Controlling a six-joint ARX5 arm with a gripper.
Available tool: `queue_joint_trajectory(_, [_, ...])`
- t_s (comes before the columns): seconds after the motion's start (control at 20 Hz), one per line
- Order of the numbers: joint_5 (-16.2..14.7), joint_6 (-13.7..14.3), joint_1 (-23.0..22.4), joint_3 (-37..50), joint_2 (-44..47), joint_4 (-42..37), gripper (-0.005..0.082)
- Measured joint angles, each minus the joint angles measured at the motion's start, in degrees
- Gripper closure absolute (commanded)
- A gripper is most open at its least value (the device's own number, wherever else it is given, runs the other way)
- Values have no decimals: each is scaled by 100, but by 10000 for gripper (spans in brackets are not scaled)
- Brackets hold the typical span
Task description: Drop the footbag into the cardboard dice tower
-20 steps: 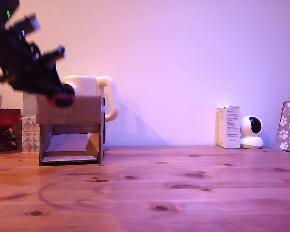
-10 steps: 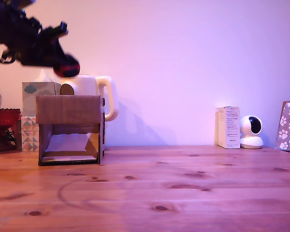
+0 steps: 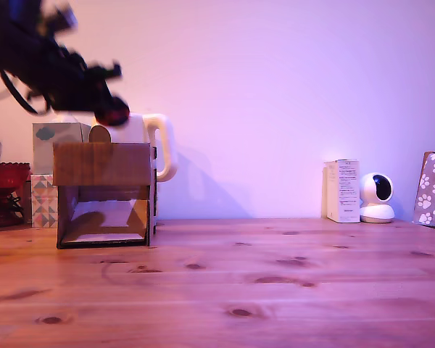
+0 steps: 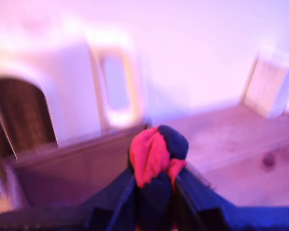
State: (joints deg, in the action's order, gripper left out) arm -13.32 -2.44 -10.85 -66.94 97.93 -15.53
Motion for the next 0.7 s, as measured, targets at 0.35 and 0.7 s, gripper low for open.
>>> queue_joint_trajectory(0.35, [37,120,50,-1707,813,1233,639])
queue_joint_trajectory(0.7, [42,260,74,-1805,1161,1368,411])
